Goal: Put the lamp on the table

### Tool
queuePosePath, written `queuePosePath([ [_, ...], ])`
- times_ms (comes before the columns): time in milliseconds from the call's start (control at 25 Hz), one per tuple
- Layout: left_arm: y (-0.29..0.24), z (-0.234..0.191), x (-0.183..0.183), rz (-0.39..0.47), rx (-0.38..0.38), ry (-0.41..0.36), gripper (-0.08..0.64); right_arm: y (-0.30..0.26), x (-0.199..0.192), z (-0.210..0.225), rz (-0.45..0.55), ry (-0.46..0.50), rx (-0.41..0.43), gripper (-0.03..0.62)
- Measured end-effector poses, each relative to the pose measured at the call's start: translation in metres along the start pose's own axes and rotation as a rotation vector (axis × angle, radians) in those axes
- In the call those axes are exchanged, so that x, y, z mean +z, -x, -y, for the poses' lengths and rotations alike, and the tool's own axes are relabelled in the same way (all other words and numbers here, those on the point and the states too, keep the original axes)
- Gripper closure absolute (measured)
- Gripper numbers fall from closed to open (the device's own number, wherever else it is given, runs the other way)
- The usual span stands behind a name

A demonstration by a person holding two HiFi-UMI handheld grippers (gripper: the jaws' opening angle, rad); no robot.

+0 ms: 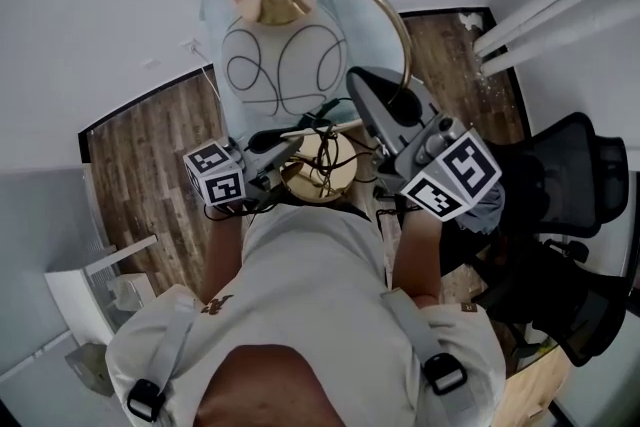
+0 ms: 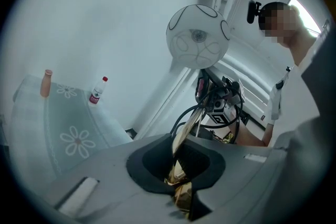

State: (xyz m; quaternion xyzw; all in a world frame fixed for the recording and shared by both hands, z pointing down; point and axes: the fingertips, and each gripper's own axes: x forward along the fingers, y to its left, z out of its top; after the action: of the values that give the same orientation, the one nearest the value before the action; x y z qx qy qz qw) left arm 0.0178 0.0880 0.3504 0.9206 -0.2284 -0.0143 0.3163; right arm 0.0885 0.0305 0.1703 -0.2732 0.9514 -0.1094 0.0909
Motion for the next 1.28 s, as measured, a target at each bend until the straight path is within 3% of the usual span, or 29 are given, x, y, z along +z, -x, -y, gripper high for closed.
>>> queuePosePath([
  [160, -0.016, -0.035, 0.019, -0.005, -0.010, 0.002, 0.535, -0.025, -0.003, 0.036, -0.013, -0.006, -0.013, 0.592],
  [600, -0.044, -0.081, 0.046, -0.017, -0.025, -0.007, 0.535, -0.054, -0.002, 0.088, -0.027, -0.012, -0.040, 0.592],
  [1280, -0.079, -0.161, 0.064, -0.034, -0.023, -0.028, 0.535, -0.093, -0.028, 0.160, -0.063, -0.018, -0.061, 0.592],
])
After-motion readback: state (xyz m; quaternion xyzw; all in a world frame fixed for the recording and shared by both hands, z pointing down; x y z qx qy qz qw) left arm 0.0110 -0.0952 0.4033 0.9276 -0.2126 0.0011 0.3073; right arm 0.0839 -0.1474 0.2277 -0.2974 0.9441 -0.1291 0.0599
